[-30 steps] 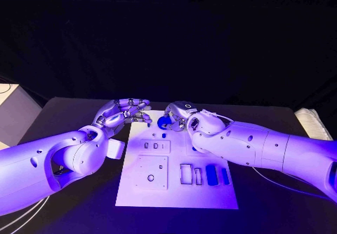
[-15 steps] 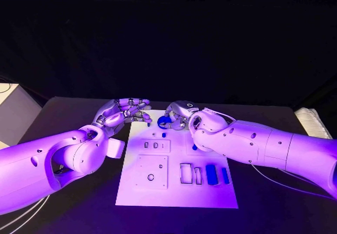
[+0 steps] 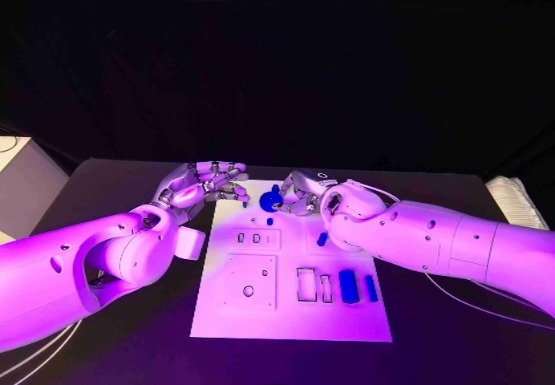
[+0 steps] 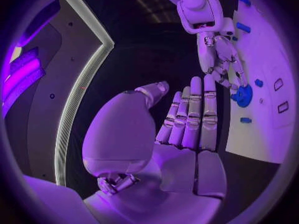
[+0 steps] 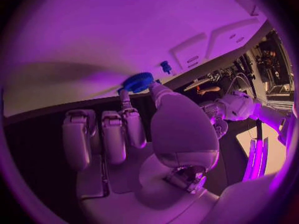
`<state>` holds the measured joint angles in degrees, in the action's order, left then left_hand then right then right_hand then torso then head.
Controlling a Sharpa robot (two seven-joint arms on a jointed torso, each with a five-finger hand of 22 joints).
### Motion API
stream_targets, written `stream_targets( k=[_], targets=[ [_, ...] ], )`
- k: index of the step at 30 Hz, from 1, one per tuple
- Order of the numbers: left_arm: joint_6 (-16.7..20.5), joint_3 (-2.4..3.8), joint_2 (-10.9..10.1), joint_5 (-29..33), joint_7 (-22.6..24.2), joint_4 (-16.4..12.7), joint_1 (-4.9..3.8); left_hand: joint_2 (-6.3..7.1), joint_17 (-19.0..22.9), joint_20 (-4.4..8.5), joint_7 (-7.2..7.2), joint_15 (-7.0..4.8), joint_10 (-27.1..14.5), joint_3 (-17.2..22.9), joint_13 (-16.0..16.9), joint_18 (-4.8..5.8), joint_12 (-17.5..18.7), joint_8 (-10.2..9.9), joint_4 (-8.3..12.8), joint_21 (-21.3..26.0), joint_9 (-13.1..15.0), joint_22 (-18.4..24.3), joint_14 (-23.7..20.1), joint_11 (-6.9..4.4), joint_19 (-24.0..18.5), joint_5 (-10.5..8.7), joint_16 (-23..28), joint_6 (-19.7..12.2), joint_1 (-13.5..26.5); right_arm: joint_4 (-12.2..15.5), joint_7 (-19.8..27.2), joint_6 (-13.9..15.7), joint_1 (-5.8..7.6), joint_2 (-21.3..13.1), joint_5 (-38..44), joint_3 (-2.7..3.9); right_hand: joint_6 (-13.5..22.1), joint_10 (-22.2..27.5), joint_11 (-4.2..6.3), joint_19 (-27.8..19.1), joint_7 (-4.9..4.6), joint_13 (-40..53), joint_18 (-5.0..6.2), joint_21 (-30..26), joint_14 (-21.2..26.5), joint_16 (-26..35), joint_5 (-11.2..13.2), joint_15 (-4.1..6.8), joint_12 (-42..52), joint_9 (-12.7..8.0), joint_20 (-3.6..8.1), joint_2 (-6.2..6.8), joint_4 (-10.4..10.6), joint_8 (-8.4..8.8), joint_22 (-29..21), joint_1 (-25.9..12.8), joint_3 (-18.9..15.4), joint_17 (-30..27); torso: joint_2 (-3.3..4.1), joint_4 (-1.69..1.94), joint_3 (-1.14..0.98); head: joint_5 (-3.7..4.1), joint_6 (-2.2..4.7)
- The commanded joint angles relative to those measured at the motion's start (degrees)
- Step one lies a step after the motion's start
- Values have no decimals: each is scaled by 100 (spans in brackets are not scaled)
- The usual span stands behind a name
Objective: Assemble the parts on the task board
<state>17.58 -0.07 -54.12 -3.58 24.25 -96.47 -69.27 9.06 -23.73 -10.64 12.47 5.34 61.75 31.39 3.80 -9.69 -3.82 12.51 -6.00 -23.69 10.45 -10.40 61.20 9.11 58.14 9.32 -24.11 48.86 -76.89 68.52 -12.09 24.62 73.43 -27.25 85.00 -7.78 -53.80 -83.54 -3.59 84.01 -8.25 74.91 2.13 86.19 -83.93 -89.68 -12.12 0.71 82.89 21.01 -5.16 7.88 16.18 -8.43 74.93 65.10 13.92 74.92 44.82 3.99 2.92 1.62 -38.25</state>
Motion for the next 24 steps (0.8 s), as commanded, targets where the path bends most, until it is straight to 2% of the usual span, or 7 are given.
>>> stream_targets(
  k=[1, 7, 11, 14, 17, 21, 24],
  targets=[
    [-103, 4, -7, -11, 21, -3, -5, -39, -9, 2, 52, 14, -38, 5, -5, -54, 21, -23, 33, -28, 6, -15, -39, 20, -41, 3, -34, 14, -38, 77, 485, 730, -2, -108, -242, 1, -40, -7, 0, 380, 3, 878, -82, -8, -590, -4, -36, -13, -3, -12, -18, -8, -21, -35, 1029, 110, 62, 1438, -3, -12, -3, -3, 17],
    [-99, 3, -32, -12, 25, 7, -5, -39, -9, 2, 52, 14, -38, 5, -5, -54, 21, -23, 33, -28, 6, -15, -39, 20, -41, 3, -34, 14, -38, 323, 1230, 1394, 41, -465, -844, 14, -9, 9, -3, 380, -5, 866, -84, -7, -591, -5, -68, -11, -23, -36, -13, 41, -76, -18, 1035, 277, 168, 1442, -8, -46, -27, -16, 56],
    [-106, 3, -48, -12, 28, 28, -5, -39, -9, 2, 52, 14, -38, 5, -5, -54, 21, -23, 33, -28, 6, -15, -39, 20, -41, 3, -34, 14, -38, 572, 1594, 1426, 139, -805, -1353, 35, 10, 10, -11, 384, -14, 867, -87, 0, -592, -7, -96, -17, -26, -55, -17, 106, -139, -6, 1048, 415, 241, 1446, -17, -81, -49, 3, 85],
    [-117, 3, -65, -12, 35, 60, -5, -37, -12, 2, 53, 15, -40, 9, -5, -53, 21, -26, 38, -35, 5, -20, -42, 21, -46, 2, -36, 12, -39, 805, 1913, 1115, 262, -1234, -1907, 49, 22, 18, -22, 391, -30, 862, -92, 13, -598, -18, -74, -26, -36, -75, -23, 200, -263, 4, 1067, 630, 337, 1473, -25, -119, -72, -4, 115],
    [-139, 3, -65, -12, 46, 99, -5, -33, -13, 2, 52, 16, -40, 8, -5, -52, 20, -26, 41, -38, 5, -22, -43, 21, -48, 0, -37, 12, -38, 874, 2194, 637, 329, -1553, -2283, 54, 35, 41, -42, 393, -56, 844, -93, 15, -598, -17, 106, -43, -62, -95, -38, 266, -410, 15, 1074, 866, 431, 1471, -32, -148, -92, -1, 126],
    [-176, 2, -56, -12, 59, 157, -5, -28, -15, 2, 52, 17, -40, 7, -5, -51, 20, -27, 43, -41, 5, -24, -46, 22, -52, -2, -38, 12, -35, 869, 2509, -5, 362, -1941, -2631, 55, 107, 117, -71, 375, -87, 780, -85, -12, -589, -3, 451, -70, -145, -135, -63, 381, -578, 62, 1048, 1122, 483, 1439, -29, -149, -112, 39, 152],
    [-213, 2, -59, -12, 69, 186, -5, -18, -18, 0, 51, 19, -39, 3, -4, -49, 19, -29, 44, -47, 5, -28, -50, 22, -58, -7, -40, 12, -27, 838, 2593, -225, 348, -2147, -2627, 55, 155, 152, -85, 365, -101, 754, -81, -28, -590, -3, 496, -83, -180, -159, -77, 452, -673, 93, 1035, 1277, 466, 1441, -28, -162, -127, 49, 141]
  ],
)
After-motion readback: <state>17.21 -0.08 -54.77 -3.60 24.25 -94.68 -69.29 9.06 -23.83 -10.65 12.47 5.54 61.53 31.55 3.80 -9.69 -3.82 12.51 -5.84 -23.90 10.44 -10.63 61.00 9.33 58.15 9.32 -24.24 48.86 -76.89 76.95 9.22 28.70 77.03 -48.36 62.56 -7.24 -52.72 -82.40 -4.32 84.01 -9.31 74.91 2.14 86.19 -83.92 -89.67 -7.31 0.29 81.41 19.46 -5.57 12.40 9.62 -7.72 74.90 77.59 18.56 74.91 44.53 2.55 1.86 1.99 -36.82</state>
